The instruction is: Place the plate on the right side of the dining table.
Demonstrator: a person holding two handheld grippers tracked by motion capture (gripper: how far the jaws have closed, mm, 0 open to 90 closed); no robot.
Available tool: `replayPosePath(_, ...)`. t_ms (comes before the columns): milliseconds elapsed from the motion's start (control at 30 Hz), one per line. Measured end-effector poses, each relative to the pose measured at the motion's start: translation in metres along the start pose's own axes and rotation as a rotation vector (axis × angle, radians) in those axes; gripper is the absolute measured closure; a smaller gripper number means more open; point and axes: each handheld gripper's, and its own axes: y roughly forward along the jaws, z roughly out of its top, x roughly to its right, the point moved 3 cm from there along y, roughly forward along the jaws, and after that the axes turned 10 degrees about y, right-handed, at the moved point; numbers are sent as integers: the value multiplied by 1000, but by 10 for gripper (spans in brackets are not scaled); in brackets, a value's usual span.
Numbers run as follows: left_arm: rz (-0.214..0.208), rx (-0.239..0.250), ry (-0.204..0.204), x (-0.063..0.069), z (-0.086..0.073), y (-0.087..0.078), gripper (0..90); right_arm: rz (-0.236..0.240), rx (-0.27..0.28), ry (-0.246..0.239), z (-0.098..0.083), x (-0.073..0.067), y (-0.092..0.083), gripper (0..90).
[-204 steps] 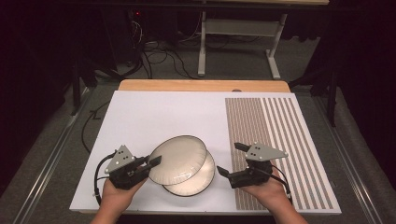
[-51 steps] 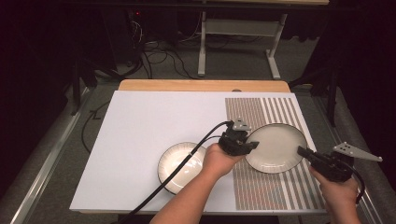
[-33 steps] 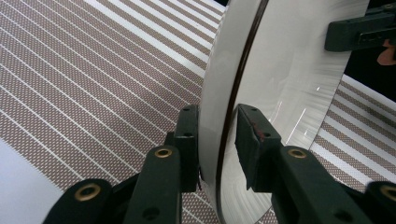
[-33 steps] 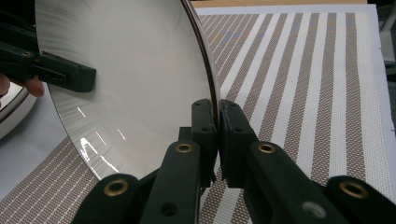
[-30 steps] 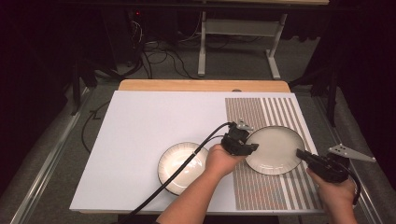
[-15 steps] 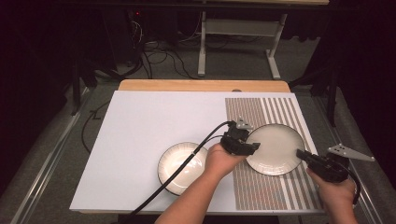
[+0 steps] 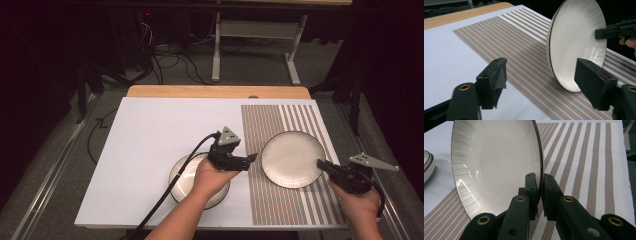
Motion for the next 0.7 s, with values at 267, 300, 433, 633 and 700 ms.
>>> replayPosePath(267,61,47,-9,-17,-22,-46,163,-15,-16,-6,3,0,4,851)
replayPosePath(300,72,57,-10,-21,-26,-54,155,-17,-19,-3,3,0,4,851)
replayPosePath(433,96,64,-13,-29,-35,-78,65,-25,-30,2,3,1,5,847)
replayPosePath(633,163,94,2,-39,-49,-115,23,-27,-47,7,4,2,9,839)
replayPosePath(700,179,104,-7,-44,-54,-125,3,-34,-53,3,5,2,10,836)
